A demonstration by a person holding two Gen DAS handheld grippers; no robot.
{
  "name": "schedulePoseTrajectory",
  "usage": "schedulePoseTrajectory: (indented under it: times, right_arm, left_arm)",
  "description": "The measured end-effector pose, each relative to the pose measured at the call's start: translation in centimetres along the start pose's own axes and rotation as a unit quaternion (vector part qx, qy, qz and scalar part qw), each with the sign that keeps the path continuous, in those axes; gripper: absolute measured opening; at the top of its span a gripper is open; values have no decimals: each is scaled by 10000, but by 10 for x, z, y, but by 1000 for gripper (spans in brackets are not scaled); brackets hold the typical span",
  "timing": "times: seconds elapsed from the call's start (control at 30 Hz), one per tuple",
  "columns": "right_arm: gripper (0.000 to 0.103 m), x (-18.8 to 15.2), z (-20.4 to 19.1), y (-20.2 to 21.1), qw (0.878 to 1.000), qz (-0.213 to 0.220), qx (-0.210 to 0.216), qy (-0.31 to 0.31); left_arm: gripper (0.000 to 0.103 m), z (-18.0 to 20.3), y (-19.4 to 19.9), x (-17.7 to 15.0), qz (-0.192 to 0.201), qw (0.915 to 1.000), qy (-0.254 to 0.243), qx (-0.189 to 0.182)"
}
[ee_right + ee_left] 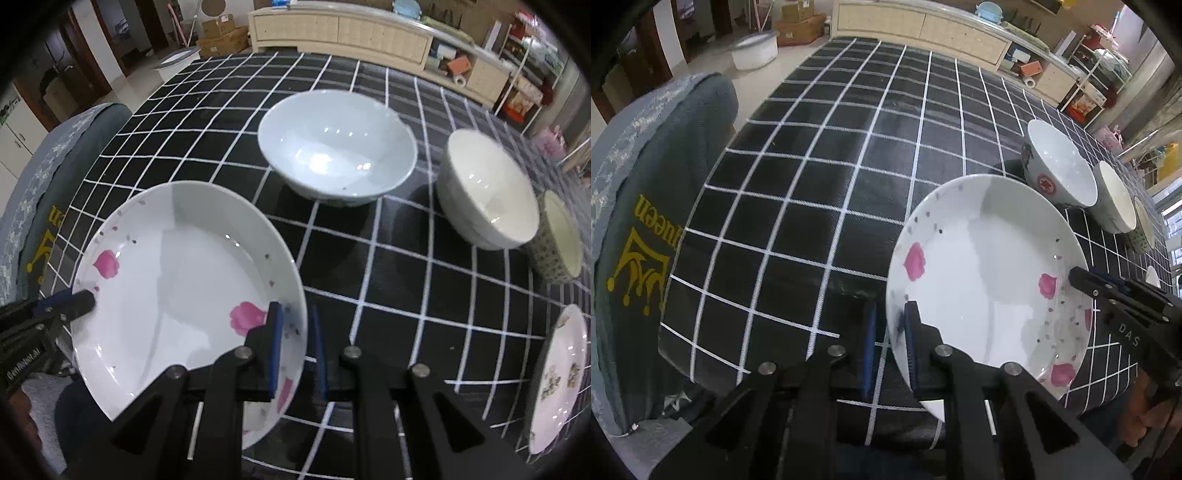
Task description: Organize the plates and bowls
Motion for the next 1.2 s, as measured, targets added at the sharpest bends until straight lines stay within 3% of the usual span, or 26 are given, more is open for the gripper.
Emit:
schedulePoseTrajectory:
  times: [0.13,0.53,0.6,0.77,1.2]
  right_arm:
    - [20,-2,7,14,9994,268,-114,-163]
    - [21,-7,24,76,9963,777,-16,-377]
    - [25,-10,29,87,9955,850,8,-428]
    - [45,-23,46,117,9909,1165,-137,-661]
    - [64,-57,110,162,9846,1369,-362,-1026]
  left_arm:
    - [12,4,12,-2,150,9998,-126,103]
    - [13,51,61,-7,608,9963,-574,-192]
    - [13,62,70,-10,680,9951,-673,-243]
    - [15,88,87,-17,852,9921,-872,-308]
    - [20,179,103,-32,910,9812,-1543,-716]
Point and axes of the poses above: each gripper's, at about its wrist camera, not at the fingertips, and y roughly against the way its jaws point, z to its right, x to its top, the point moved 1 cm from there along -y, roughly the way its jaws point, and after that the axes turned 11 degrees about -x, right-handed, at the moved point
